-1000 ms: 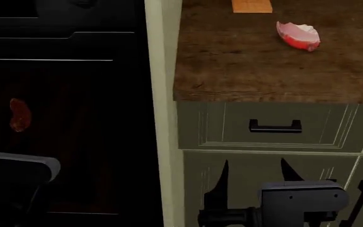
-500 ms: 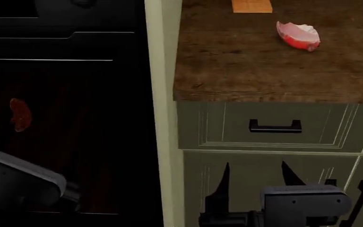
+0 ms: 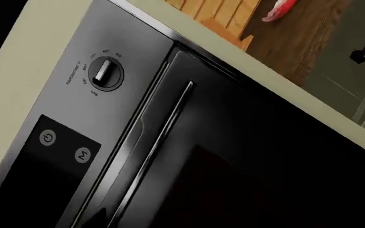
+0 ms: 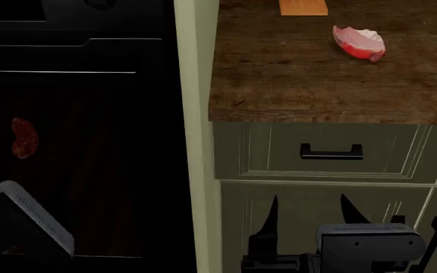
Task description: Open the oven door
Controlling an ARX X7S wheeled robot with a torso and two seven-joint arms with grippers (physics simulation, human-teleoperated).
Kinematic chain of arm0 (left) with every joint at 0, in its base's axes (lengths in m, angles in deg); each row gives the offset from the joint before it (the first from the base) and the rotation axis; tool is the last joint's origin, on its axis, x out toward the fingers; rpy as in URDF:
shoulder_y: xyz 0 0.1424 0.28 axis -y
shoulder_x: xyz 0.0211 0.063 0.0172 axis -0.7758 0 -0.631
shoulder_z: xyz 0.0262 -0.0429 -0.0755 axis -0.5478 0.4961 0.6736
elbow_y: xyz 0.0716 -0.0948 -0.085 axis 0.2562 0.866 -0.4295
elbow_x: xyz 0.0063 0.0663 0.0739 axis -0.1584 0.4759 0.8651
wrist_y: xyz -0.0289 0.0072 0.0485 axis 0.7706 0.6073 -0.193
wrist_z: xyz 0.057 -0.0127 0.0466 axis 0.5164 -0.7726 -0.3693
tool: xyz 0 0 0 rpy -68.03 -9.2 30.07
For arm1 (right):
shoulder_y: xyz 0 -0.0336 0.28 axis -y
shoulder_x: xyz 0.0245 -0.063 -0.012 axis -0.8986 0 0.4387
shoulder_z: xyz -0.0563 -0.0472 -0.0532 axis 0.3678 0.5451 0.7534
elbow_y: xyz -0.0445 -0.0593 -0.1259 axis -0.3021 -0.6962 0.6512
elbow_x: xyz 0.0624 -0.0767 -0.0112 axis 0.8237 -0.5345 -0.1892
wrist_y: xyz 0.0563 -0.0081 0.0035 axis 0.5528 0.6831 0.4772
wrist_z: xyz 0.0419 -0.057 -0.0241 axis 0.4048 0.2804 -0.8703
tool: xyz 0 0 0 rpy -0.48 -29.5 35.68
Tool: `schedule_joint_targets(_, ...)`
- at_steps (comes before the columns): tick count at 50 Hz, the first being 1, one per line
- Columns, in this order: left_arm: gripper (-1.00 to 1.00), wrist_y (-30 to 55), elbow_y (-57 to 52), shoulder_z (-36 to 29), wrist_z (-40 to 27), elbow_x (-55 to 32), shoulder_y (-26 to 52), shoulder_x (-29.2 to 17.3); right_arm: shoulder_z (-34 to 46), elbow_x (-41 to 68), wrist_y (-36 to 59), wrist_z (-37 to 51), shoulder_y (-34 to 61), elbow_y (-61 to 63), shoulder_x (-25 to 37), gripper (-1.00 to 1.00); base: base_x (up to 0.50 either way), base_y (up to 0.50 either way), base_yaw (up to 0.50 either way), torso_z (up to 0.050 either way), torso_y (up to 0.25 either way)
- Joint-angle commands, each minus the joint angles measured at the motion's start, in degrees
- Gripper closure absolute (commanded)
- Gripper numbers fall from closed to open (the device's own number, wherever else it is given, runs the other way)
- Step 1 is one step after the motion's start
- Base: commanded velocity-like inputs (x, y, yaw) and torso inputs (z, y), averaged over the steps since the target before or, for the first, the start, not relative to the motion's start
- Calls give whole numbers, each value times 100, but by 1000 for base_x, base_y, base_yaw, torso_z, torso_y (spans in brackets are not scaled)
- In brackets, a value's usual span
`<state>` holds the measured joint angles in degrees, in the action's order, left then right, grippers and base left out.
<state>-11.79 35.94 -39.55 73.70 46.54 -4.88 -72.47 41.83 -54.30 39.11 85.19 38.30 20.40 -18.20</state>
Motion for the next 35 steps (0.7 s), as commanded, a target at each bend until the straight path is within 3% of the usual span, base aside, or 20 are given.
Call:
schedule_joint_targets(1, -100, -188, 165, -494, 617, 456, 730, -425, 0, 32, -53, 10, 4, -39, 13, -100, 0, 0, 0, 0, 0)
schedule_joint_targets(22, -100, -1449, 1838, -931, 775, 669, 1722, -10, -23, 107, 13, 101, -66, 147, 85, -100, 0, 0, 0, 0, 0)
schedule_joint_targets(35, -100, -1955, 2641, -1185, 629, 860, 1891, 167, -9, 124, -43, 129, -104, 118, 98, -100, 0, 0, 0, 0, 0)
